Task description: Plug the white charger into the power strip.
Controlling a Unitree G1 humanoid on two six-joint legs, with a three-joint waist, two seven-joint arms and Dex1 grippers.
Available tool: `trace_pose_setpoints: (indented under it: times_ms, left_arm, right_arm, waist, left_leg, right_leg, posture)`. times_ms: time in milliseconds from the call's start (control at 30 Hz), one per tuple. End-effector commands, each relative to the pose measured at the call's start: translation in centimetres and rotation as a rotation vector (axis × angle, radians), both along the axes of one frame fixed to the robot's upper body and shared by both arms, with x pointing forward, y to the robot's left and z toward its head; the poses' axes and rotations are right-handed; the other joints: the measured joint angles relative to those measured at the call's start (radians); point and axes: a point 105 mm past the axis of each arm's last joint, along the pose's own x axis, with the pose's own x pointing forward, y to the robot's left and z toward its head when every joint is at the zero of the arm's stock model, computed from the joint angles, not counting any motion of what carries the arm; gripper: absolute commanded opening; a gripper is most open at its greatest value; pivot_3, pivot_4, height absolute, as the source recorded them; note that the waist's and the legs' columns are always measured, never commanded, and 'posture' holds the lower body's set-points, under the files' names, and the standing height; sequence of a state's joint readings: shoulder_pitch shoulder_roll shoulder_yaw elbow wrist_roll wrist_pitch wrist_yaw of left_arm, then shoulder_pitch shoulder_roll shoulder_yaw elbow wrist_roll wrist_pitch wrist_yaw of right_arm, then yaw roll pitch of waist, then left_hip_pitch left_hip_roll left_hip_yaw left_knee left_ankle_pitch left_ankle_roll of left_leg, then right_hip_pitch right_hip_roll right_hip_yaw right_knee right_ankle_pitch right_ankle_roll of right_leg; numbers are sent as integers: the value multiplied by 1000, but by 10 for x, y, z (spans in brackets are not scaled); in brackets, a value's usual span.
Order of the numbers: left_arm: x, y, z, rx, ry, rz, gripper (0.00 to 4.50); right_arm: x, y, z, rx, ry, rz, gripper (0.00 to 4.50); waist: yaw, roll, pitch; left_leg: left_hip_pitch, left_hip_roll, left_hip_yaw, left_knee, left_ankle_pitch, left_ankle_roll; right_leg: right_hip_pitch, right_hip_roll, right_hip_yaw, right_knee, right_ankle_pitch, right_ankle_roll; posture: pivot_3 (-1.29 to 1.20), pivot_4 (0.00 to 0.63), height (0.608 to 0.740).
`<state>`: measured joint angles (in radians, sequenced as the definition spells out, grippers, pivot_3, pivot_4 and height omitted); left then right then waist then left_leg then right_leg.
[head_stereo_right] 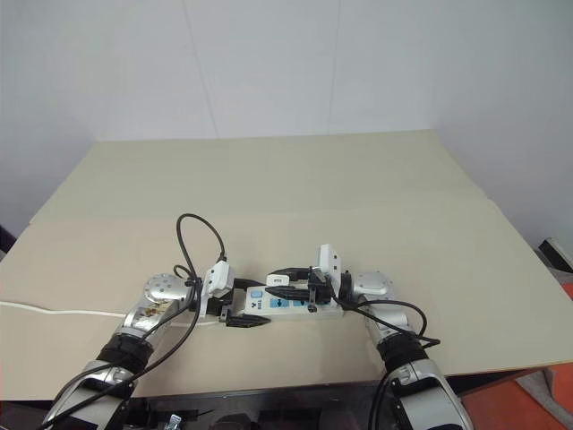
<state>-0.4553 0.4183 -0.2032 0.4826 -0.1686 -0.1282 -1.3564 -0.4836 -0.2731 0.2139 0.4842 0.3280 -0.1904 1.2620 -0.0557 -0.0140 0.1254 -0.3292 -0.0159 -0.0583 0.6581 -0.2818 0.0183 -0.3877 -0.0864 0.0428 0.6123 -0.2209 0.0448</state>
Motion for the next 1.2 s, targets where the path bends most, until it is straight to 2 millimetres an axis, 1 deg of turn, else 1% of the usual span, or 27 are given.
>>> trace_pose_setpoints:
  times_ms: [33, 300, 533, 767, 833, 867, 967, 1067, 1100, 1200]
  left_arm:
    - [-4, 13, 3, 42, -19, -16, 3314]
    - [-4, 10, 3, 37, -20, -21, 3314]
    - [-4, 11, 3, 39, -21, -17, 3314]
    - [-5, 13, 3, 39, -20, -11, 3314]
    - [-6, 13, 3, 39, -19, -10, 3314]
    - [-6, 13, 3, 39, -19, -10, 3314]
    - [-5, 12, 3, 36, -19, -9, 3314]
    - [-4, 9, 3, 33, -20, -11, 3314]
    - [-4, 9, 3, 32, -20, -11, 3314]
    - [-4, 7, 3, 27, -16, -9, 3314]
  right_arm:
    - [-12, -28, -70, -194, 234, -88, 1114]
    - [-14, -24, -69, -227, 215, -48, 1114]
    - [-9, -19, -67, -237, 215, -22, 1114]
    - [-10, -18, -67, -239, 219, -8, 1114]
    - [-12, -18, -68, -239, 233, 5, 1844]
    - [-13, -18, -68, -239, 243, 11, 2129]
    - [-13, -19, -66, -237, 249, 16, 3231]
    - [-13, -20, -66, -241, 242, 15, 4286]
    - [-13, -20, -66, -242, 240, 14, 4469]
    - [-12, -21, -62, -243, 222, 8, 4469]
  waist:
    - [0, 0, 0]
    - [-1, 0, 0]
    - [-8, 0, 0]
    - [-11, -1, 0]
    - [-10, -1, -1]
    - [-11, -2, -1]
    - [-9, -8, -5]
    - [-8, -11, -6]
    - [-7, -11, -7]
    - [-5, -11, -7]
  left_leg:
    - [0, 0, 0, 0, 0, 0]
    - [0, 0, 0, 0, 0, 0]
    - [2, 0, 0, -1, 0, 0]
    - [7, 0, 1, -9, 0, 0]
    - [8, 0, 1, -11, 0, 0]
    - [8, 0, 0, -11, 0, 0]
    - [8, 0, 0, -13, 0, 0]
    - [8, 0, 0, -13, 0, 0]
    - [8, 0, 0, -13, 0, 0]
    - [8, 0, 0, -13, 0, 0]
  right_leg:
    - [0, 0, 0, 0, 0, 0]
    - [0, 0, 0, 0, 0, 0]
    - [1, 0, 0, 0, 0, 0]
    - [2, 0, 2, -1, 0, 0]
    - [2, 0, 2, -1, -1, -1]
    - [2, 0, 2, -1, -1, -1]
    - [2, 0, 2, -2, -1, -2]
    - [2, 0, 1, -2, -1, -2]
    - [2, 0, 1, -2, -1, -2]
    - [2, 0, 1, -2, -1, -2]
  posture:
    - [0, 150, 740]
    - [0, 150, 740]
    - [0, 150, 740]
    - [0, 150, 740]
    - [0, 150, 740]
    - [0, 150, 740]
    - [0, 150, 740]
    - [0, 150, 740]
    - [0, 150, 740]
    - [0, 150, 740]
